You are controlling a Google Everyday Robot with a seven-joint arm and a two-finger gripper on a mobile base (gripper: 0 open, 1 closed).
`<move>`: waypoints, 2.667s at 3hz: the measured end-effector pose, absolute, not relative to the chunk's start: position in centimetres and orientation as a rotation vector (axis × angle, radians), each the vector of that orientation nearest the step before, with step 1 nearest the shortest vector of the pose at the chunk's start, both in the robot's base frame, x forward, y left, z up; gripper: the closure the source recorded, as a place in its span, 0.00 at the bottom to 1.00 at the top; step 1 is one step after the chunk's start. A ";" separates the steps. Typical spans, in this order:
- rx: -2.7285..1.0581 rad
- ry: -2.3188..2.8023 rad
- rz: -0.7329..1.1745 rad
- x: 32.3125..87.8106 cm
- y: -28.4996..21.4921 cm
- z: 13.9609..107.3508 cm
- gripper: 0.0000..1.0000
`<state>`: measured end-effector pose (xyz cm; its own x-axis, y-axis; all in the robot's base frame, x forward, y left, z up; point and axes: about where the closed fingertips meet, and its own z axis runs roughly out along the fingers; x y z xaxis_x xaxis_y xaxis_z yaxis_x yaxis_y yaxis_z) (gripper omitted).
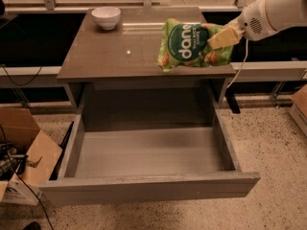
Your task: Pick green rice chip bag from top drawer and place on counter
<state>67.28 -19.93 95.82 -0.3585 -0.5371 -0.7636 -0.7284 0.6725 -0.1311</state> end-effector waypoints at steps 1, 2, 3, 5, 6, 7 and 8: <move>-0.832 2.026 0.340 68.9 -19.0 95.4 1.00; -0.724 1.968 0.309 72.4 -17.9 96.4 1.00; -0.639 1.944 0.276 77.3 -16.7 96.6 1.00; -0.544 2.051 0.263 86.1 -13.7 92.8 0.58; -0.538 2.040 0.255 86.7 -13.9 93.4 0.34; -0.540 2.043 0.257 86.8 -13.7 93.1 0.11; -0.542 2.045 0.260 86.9 -13.5 92.9 0.00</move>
Offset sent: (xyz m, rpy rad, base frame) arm 0.0904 0.0272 0.0225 0.2134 -0.1982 -0.2475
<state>86.88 -13.50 92.89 -0.4330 -0.2708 -0.8598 -0.4770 0.8781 -0.0363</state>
